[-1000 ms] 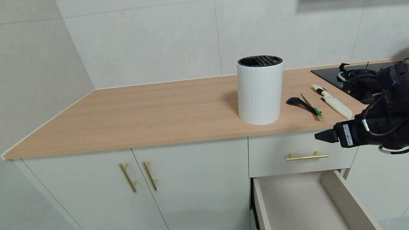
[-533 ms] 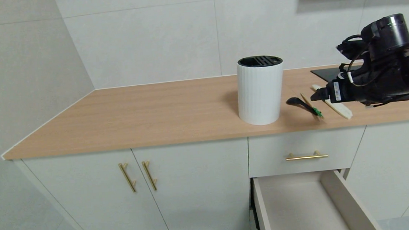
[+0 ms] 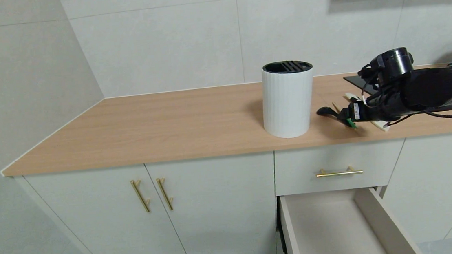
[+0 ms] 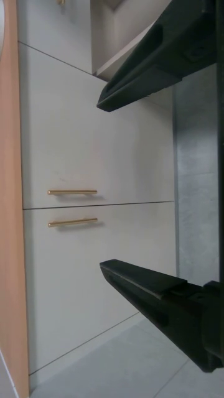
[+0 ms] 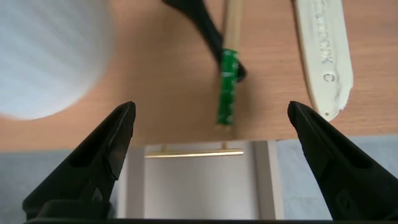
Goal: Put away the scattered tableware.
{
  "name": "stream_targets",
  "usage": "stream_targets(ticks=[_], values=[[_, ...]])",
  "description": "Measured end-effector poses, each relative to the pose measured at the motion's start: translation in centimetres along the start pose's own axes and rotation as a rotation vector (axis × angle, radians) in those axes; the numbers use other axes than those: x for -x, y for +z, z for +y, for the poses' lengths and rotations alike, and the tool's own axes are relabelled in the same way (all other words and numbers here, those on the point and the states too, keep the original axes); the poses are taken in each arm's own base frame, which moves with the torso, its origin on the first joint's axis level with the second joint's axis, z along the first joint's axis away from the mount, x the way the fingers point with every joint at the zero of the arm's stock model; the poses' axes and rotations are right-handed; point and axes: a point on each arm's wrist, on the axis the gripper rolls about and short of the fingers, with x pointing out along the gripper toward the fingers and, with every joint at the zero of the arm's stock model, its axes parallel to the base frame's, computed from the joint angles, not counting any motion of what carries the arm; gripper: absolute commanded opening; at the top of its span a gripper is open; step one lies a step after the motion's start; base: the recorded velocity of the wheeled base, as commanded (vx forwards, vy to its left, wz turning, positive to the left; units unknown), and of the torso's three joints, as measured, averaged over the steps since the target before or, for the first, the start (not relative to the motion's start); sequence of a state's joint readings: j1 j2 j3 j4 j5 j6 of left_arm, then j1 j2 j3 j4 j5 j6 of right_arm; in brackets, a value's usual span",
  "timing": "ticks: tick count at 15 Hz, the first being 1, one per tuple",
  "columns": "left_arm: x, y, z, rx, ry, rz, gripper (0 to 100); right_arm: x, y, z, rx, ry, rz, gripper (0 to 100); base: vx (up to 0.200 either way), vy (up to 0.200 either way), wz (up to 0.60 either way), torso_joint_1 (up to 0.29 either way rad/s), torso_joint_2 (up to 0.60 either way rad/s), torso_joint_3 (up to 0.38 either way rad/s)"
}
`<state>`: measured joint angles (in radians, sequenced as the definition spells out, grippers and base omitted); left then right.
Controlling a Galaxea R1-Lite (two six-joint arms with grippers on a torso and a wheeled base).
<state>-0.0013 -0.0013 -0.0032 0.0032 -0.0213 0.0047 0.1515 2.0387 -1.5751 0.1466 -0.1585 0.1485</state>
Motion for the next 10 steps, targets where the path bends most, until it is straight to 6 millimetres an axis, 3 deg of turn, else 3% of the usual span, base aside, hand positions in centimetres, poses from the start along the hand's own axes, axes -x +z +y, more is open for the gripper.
stream_targets(ticks=[6, 10], values=[[0.0, 0.0, 0.0, 0.000, -0.001, 0.000, 100, -2.9, -1.0, 0.2, 0.007, -0.022, 0.045, 100, 0.000, 0.000, 0.00, 0.000, 0.00, 0.000], [0.0, 0.0, 0.0, 0.000, -0.001, 0.000, 100, -3.7, -1.1, -0.2, 0.000, -0.044, 0.046, 100, 0.000, 0.000, 0.00, 0.000, 0.00, 0.000]])
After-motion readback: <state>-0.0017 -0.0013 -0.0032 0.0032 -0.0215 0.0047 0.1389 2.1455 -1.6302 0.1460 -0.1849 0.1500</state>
